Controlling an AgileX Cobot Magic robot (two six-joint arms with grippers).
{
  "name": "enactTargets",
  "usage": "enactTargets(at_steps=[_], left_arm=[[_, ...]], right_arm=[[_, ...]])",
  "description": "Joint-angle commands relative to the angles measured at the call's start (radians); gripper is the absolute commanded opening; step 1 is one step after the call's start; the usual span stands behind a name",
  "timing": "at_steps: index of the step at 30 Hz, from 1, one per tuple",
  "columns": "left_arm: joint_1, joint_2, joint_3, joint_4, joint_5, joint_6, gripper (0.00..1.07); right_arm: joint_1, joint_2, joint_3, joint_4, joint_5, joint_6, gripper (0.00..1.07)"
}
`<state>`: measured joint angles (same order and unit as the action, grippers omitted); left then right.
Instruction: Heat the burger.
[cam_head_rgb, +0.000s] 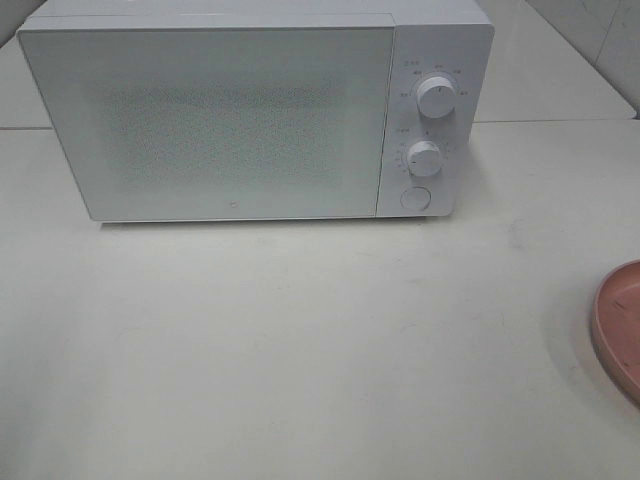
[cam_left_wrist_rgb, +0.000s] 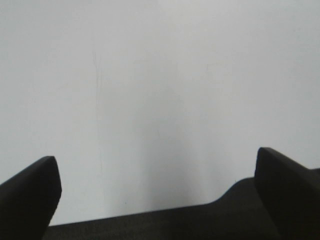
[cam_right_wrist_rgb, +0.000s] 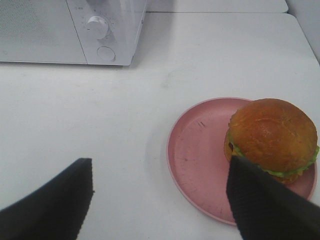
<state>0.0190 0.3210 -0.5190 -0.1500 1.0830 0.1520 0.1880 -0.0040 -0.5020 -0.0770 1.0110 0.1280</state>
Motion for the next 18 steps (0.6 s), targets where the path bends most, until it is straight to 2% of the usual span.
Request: enactTargets(at_steps=[1,9,18], left_arm=[[0.002,-0.101,0.003,0.006,-0.013,-0.006,0.98],[0.002,-0.274,0.003,0.007,-0.013,-0.005,0.98],[0.002,-0.349,0.003,0.007,-0.013,-0.005,0.98]], right_arm=[[-0.007,-0.03,0.003,-0.001,-0.013,0.003,0.74],[-0.007,-0.03,0.003,-0.001,-0.013,0.003,0.74],[-0.007,-0.03,0.003,-0.001,-0.013,0.003,0.74]])
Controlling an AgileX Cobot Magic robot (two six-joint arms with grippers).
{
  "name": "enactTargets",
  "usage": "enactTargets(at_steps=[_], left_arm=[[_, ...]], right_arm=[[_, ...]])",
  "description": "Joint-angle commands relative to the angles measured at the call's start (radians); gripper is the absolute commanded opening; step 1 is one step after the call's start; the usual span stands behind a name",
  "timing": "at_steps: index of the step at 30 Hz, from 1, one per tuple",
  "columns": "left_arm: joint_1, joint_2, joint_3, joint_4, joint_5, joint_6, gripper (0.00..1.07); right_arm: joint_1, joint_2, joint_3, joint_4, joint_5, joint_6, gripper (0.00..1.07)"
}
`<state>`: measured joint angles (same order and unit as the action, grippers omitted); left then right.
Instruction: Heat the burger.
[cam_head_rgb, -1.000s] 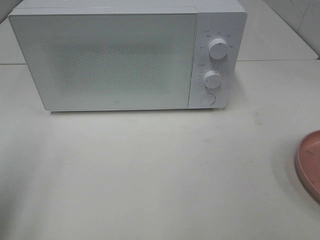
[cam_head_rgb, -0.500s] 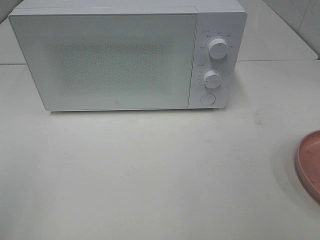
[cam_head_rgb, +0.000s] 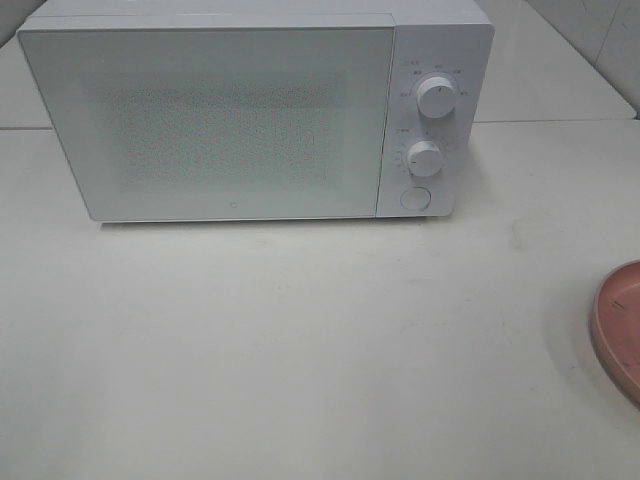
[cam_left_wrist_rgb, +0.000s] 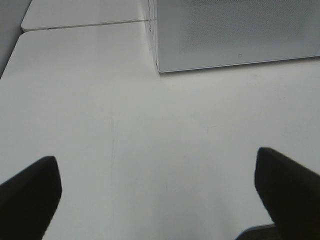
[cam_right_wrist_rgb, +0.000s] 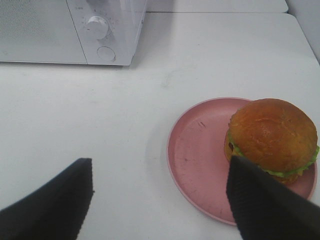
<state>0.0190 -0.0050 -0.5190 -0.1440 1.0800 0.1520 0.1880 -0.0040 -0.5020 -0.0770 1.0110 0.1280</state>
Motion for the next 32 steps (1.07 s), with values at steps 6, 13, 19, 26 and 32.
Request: enactTargets(at_steps=[6,13,19,26,32], left_arm=[[0.0,-0.024,0.003,0.0,-0.01,-0.005,0.98],[-0.007,-0.023,0.003,0.003,-0.01,-0.005,0.98],[-0.007,-0.023,0.003,0.003,-0.01,-0.005,0.98],[-0.007,-0.023,0.003,0.003,-0.01,-0.005,0.98],[-0.007,-0.023,0.003,0.003,-0.01,-0.005,0.98]], right_arm=[[-0.007,-0.03,0.003,-0.001,-0.013,0.003,0.74],[-0.007,-0.03,0.003,-0.001,-0.013,0.003,0.74],[-0.007,-0.03,0.003,-0.001,-0.013,0.003,0.74],[-0.007,-0.03,0.003,-0.001,-0.013,0.003,0.74],[-0.007,-0.03,0.003,-0.001,-0.013,0.003,0.74]])
